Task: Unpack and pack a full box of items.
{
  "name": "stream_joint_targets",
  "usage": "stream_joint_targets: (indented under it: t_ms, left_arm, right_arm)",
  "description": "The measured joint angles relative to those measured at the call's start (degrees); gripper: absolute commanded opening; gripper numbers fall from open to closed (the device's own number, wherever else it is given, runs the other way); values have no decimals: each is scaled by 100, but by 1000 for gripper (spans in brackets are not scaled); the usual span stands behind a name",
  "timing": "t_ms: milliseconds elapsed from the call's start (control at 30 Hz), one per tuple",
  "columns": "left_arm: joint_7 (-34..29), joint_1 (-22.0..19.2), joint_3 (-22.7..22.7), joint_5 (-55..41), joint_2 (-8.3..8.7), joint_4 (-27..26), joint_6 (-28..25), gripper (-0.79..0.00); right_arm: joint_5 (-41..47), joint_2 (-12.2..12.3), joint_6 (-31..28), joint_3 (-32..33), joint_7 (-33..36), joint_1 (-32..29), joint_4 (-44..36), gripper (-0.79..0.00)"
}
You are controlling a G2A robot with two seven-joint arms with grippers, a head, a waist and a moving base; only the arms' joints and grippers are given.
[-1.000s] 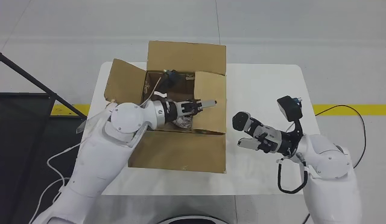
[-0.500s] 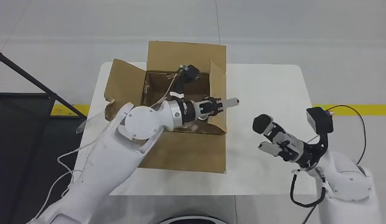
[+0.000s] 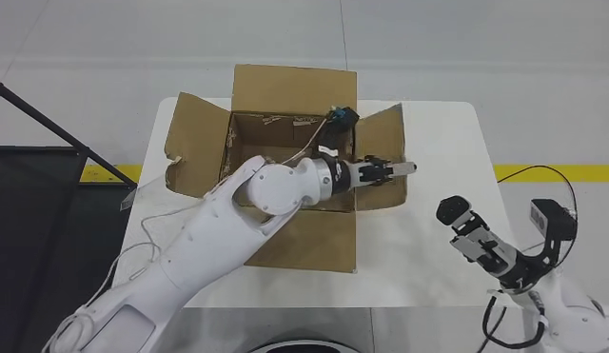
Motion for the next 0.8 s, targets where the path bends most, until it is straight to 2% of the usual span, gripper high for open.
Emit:
stream_joint_targets:
  t_ms: [233, 467, 667, 800]
  left_arm:
    - [18, -271, 369, -36, -205, 479, 205, 0]
    - [-21, -324, 389, -51, -292, 578, 226, 0]
    - [-68, -107, 59, 94, -211, 78, 126, 0]
    - [-181, 231, -420, 352, -54, -607, 118, 0]
  right_arm:
    - [-55, 49, -9, 98, -168, -156, -11, 0]
    - [-37, 76, 77, 84, -174, -184, -18, 0]
    - [-38, 76, 74, 85, -174, -183, -17, 0]
    - [-332, 78, 227, 78, -375, -146, -242, 0]
